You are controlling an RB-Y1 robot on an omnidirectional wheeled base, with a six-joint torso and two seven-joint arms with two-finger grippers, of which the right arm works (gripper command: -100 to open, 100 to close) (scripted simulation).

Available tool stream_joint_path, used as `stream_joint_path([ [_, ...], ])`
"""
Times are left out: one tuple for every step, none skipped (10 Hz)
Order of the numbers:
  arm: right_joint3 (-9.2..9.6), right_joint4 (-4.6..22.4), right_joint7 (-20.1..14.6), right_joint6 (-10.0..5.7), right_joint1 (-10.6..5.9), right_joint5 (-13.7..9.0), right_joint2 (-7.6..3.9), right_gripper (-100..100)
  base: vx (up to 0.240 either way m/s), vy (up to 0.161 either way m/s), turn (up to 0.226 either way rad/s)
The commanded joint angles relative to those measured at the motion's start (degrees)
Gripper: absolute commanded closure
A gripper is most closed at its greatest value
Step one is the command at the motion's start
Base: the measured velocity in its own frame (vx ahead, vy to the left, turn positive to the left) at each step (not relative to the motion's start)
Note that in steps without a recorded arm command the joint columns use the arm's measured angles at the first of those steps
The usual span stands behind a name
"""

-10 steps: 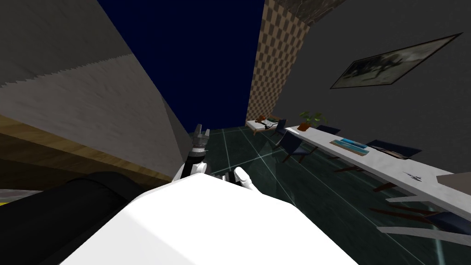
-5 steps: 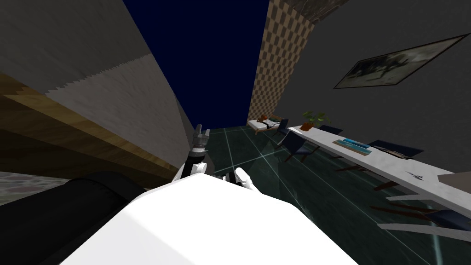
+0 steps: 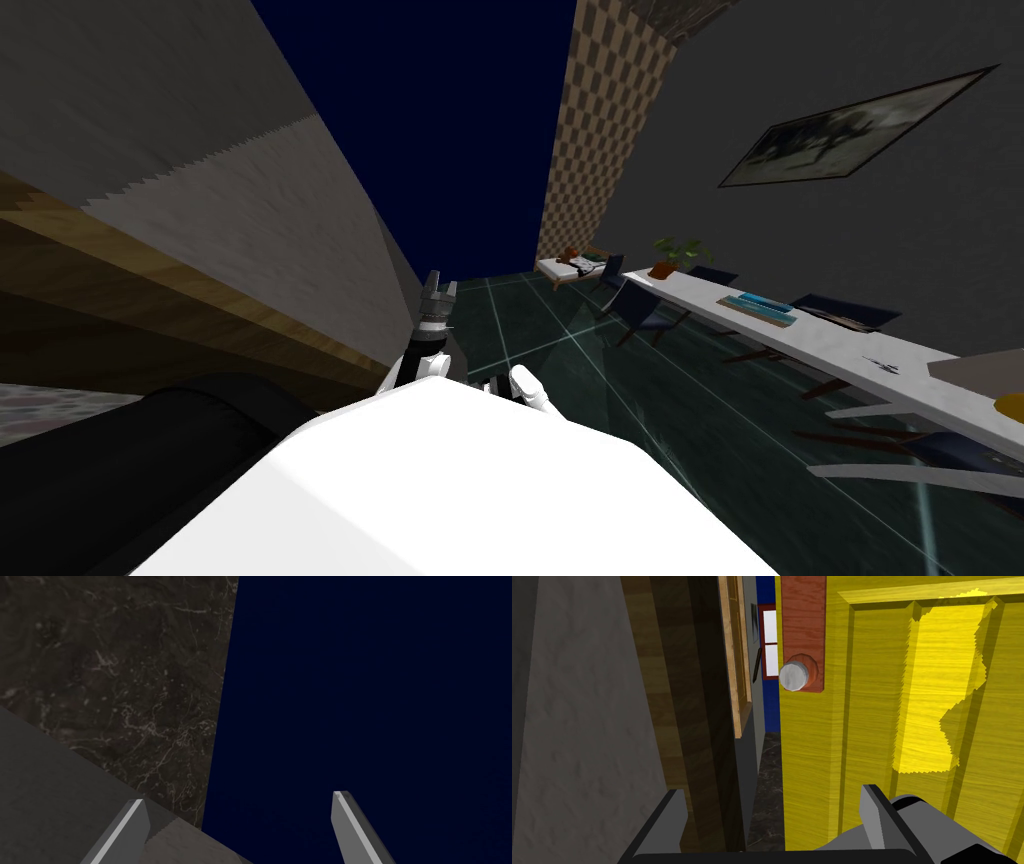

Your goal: Push the door open

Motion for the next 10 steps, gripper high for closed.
stream_joint_path([
  [0.0,-0.02,0.0,0.0,0.01,0.0,-0.01,-100,0.011,-0.003,0.038],
  [0.0,-0.02,0.0,0.0,0.01,0.0,-0.01,-100,0.0,0.0,0.0],
  [0.0,-0.02,0.0,0.0,0.01,0.0,-0.01,-100,-0.005,0.002,-0.018],
  [0.0,-0.02,0.0,0.0,0.01,0.0,-0.01,-100,0.0,0.0,0.0],
  [0.0,-0.02,0.0,0.0,0.01,0.0,-0.01,-100,0.006,-0.002,0.019],
  [0.0,-0.02,0.0,0.0,0.01,0.0,-0.01,-100,-0.013,0.004,-0.041],
  [0.0,-0.02,0.0,0.0,0.01,0.0,-0.01,-100,-0.014,0.004,-0.044],
  [0.16,-0.16,-0.17,0.27,0.07,0.06,-0.46,-100,-0.026,0.008,-0.084],
  [0.16,-0.16,-0.17,0.27,0.07,0.06,-0.46,-100,-0.022,0.007,-0.073],
  [0.2,-0.2,-0.23,0.35,0.09,0.07,-0.56,-100,-0.022,0.007,-0.073],
])
